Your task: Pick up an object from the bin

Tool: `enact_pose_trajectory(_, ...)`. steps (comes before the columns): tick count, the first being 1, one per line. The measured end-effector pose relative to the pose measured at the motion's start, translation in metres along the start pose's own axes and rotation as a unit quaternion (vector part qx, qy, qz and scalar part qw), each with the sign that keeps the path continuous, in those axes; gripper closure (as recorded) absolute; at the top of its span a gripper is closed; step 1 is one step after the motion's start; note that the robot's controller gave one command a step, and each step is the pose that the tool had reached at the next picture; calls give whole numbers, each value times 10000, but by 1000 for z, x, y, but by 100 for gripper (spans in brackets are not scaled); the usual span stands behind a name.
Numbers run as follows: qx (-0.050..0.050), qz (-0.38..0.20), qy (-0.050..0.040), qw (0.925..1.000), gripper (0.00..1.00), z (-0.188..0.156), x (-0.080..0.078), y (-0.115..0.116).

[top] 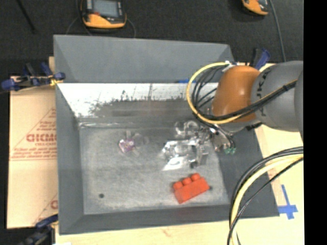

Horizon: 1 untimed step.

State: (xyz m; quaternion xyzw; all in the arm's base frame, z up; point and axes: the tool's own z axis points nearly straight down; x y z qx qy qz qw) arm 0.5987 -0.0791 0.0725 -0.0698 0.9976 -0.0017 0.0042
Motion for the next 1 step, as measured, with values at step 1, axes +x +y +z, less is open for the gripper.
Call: enact_pose_trajectory(1,-4,-3064,-3,9519,100,-243,-6,-21)
